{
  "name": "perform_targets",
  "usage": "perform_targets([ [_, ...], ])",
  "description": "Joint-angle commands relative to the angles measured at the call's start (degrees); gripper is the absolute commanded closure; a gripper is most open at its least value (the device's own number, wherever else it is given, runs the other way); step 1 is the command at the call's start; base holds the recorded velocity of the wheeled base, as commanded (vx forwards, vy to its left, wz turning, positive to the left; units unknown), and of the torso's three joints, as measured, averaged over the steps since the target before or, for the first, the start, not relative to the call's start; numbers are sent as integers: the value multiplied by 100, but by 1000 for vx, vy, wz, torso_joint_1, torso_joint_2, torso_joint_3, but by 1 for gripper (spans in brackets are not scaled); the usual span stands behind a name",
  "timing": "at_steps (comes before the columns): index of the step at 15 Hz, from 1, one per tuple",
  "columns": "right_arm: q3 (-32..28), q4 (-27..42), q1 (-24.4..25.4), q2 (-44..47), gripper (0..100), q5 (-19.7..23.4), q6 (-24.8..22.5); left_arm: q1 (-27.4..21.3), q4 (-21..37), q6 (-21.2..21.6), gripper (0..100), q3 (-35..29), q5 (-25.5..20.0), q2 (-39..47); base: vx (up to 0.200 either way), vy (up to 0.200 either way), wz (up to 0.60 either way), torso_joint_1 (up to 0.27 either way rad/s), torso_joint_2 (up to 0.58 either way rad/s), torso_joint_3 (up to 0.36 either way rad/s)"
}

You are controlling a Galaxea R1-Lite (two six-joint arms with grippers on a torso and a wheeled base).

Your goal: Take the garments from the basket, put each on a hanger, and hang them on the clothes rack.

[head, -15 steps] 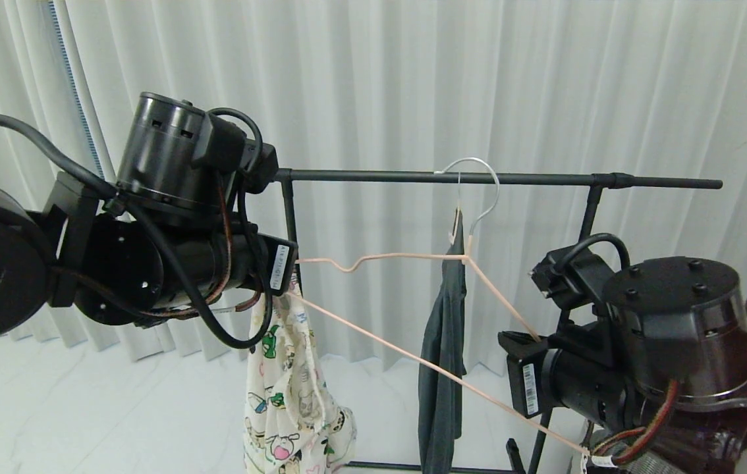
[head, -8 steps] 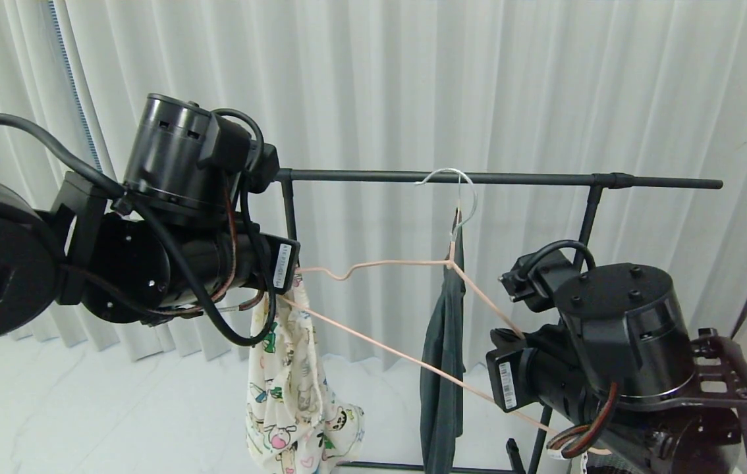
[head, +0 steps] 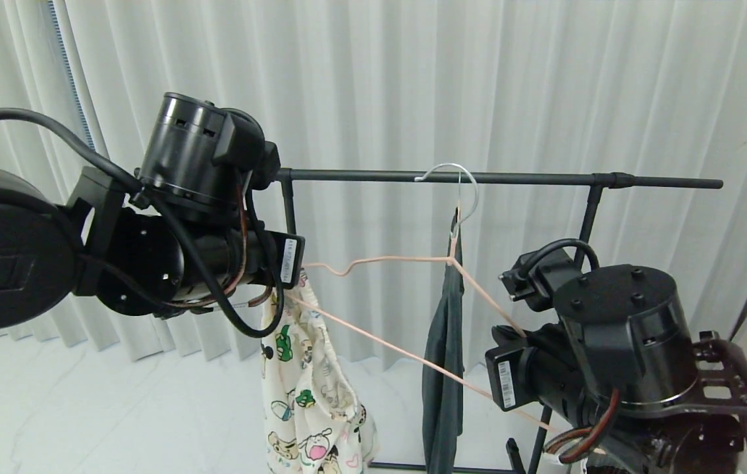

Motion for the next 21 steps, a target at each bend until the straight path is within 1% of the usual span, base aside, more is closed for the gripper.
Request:
perform_targets([
  [1, -12, -7, 357, -127, 100, 12, 60, -2, 0, -46, 100, -110, 78, 170, 0, 0, 0, 0, 0, 0],
  [2, -12, 2, 506, -153, 100, 30, 130, -2, 0, -125, 100, -163, 139, 196, 0, 0, 0, 0, 0, 0],
  [3, -12, 2, 506, -153, 100, 30, 130, -2, 0, -125, 100, -163, 139, 196, 0, 0, 0, 0, 0, 0],
  [4, -29, -7, 744, -153, 100, 144, 324, -2, 0, -222, 100, -207, 148, 214, 0, 0, 0, 0, 0, 0],
  [6, -56, -51, 1087, -153, 100, 381, 508, -2, 0, -222, 100, -233, 148, 214, 0, 0, 0, 0, 0, 0],
  [8, -47, -113, 1280, -144, 100, 636, 649, -2, 0, -230, 100, -260, 148, 205, 0, 0, 0, 0, 0, 0],
  [9, -38, -113, 1262, -118, 100, 715, 658, -2, 0, -222, 100, -260, 148, 196, 0, 0, 0, 0, 0, 0],
  [10, -29, -113, 1148, -83, 100, 724, 658, -2, 0, -222, 100, -251, 157, 179, 0, 0, 0, 0, 0, 0],
  [15, 191, -69, 234, -153, 100, 724, 649, 86, 35, -222, 100, -242, 183, 179, 0, 0, 0, 0, 0, 0],
  [18, 305, -69, 102, -267, 100, 715, 631, 95, 35, -239, 100, -242, 298, 214, 0, 0, 0, 0, 0, 0],
  [21, 278, -78, -205, -294, 100, 707, 491, 95, 35, -292, 100, -233, 306, 240, 0, 0, 0, 0, 0, 0],
])
